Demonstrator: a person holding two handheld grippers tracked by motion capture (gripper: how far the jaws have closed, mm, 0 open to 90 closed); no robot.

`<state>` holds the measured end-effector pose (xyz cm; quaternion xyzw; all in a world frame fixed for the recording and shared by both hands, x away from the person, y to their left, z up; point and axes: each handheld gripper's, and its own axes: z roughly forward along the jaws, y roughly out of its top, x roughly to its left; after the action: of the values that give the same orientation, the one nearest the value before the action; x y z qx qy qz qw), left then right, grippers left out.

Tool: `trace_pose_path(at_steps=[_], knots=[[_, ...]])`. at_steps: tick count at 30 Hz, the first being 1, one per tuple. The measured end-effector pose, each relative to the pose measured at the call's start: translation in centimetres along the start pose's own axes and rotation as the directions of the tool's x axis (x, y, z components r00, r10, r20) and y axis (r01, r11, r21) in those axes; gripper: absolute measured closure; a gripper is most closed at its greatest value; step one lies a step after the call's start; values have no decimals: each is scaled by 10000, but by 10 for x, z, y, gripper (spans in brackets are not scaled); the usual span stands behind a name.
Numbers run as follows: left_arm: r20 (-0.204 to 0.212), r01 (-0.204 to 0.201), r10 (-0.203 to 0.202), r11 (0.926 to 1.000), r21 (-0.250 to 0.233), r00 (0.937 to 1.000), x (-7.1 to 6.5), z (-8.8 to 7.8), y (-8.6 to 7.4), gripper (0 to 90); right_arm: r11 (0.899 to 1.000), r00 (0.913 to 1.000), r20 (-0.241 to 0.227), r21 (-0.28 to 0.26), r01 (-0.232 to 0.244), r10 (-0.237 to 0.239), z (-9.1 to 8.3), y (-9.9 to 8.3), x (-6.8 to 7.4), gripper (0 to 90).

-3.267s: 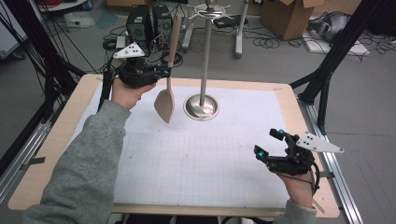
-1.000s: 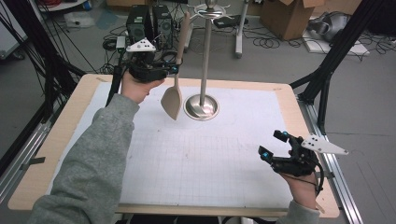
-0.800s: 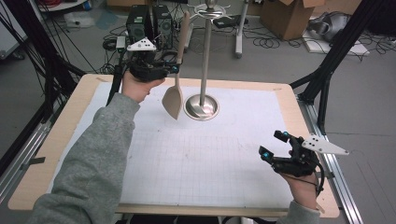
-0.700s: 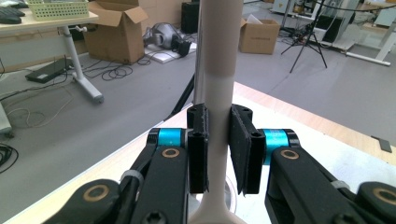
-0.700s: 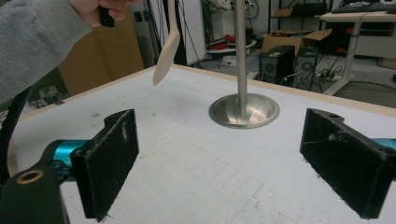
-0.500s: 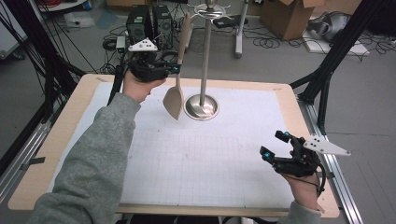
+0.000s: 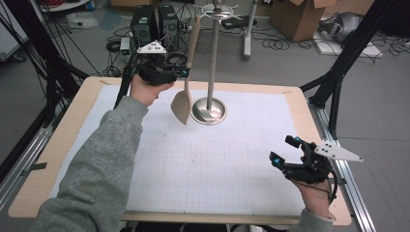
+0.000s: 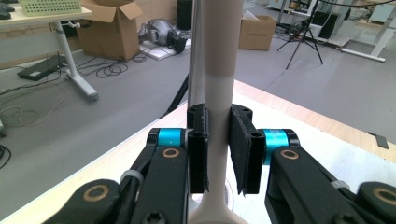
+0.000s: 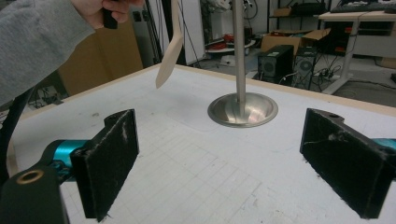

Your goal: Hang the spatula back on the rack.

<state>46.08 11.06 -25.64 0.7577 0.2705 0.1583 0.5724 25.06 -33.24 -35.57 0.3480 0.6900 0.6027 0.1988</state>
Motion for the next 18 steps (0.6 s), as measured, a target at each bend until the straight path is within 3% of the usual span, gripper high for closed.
trace_pose_path(at_steps=[18], knots=[[-54,-26,26,10000,44,10000,-1,8,0,774,10000,10000,73,-34,-57,57,-2,0,1,106]])
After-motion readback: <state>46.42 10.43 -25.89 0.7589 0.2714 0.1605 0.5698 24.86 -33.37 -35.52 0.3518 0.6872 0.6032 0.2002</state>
